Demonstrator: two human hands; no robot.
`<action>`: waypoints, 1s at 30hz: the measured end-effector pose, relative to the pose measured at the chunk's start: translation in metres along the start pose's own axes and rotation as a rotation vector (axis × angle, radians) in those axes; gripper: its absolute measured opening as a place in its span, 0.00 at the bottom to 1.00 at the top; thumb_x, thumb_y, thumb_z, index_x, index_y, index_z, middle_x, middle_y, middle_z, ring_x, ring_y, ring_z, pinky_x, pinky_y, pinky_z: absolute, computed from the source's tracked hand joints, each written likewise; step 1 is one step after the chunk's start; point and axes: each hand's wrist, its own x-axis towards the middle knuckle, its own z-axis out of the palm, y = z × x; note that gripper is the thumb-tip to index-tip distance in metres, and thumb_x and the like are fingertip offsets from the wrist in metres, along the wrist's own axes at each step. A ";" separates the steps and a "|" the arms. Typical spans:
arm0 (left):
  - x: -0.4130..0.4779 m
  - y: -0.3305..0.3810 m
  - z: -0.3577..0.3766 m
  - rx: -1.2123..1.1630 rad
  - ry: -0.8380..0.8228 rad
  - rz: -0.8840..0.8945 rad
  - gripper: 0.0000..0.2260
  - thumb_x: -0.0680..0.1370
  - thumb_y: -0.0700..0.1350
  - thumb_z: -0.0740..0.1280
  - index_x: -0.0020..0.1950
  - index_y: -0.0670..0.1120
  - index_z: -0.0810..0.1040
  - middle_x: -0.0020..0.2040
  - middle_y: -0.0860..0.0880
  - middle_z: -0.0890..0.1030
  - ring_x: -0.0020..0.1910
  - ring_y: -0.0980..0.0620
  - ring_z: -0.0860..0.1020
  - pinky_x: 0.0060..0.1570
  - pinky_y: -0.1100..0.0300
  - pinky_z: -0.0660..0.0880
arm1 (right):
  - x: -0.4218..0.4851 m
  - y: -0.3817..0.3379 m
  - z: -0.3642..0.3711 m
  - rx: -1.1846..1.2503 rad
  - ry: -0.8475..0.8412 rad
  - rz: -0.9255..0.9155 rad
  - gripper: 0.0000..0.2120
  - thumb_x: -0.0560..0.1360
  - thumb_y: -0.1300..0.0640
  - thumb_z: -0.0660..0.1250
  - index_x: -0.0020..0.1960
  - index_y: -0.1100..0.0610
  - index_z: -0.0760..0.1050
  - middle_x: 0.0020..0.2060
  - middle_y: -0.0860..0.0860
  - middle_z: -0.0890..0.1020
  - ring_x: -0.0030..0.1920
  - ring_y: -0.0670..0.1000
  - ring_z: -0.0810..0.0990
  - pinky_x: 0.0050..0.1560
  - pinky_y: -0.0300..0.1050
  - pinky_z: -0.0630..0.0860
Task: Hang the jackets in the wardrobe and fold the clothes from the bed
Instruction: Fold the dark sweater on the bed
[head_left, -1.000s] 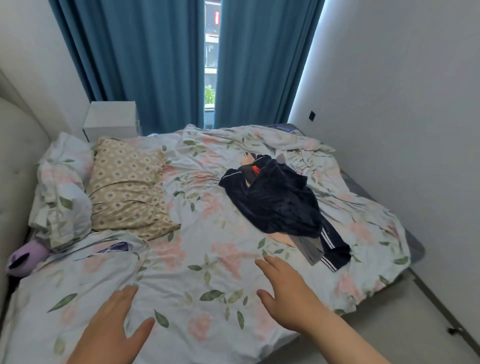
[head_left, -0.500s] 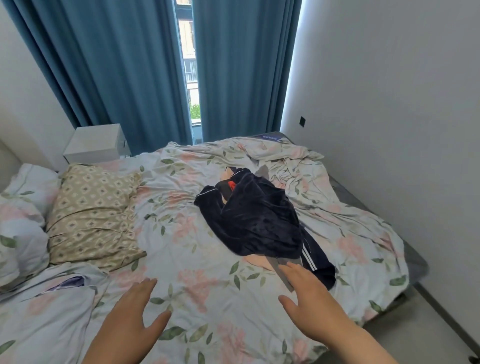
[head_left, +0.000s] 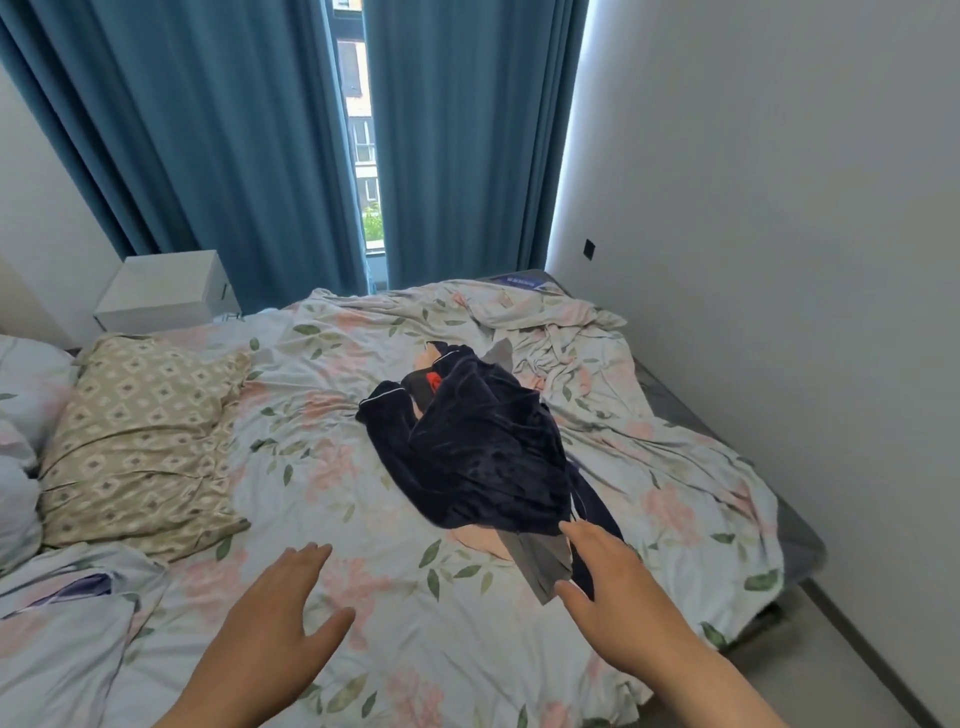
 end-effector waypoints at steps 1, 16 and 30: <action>0.006 0.002 0.001 -0.005 -0.008 0.009 0.33 0.77 0.64 0.61 0.79 0.57 0.53 0.79 0.58 0.54 0.78 0.57 0.49 0.76 0.57 0.54 | 0.000 0.000 0.000 0.000 0.003 0.007 0.30 0.80 0.43 0.61 0.78 0.44 0.53 0.77 0.40 0.57 0.77 0.43 0.54 0.76 0.44 0.56; 0.086 0.035 0.031 0.010 -0.135 0.142 0.32 0.78 0.61 0.63 0.79 0.55 0.56 0.79 0.56 0.58 0.78 0.55 0.54 0.75 0.55 0.57 | -0.003 0.025 -0.004 0.027 0.147 0.171 0.27 0.79 0.47 0.62 0.76 0.45 0.58 0.67 0.35 0.65 0.72 0.43 0.62 0.69 0.37 0.61; 0.171 0.113 0.117 -0.060 -0.189 -0.037 0.31 0.77 0.59 0.65 0.78 0.54 0.60 0.77 0.56 0.62 0.77 0.56 0.58 0.72 0.57 0.60 | 0.120 0.132 -0.027 0.089 -0.043 0.119 0.28 0.79 0.47 0.61 0.76 0.43 0.57 0.70 0.39 0.65 0.71 0.43 0.62 0.68 0.37 0.60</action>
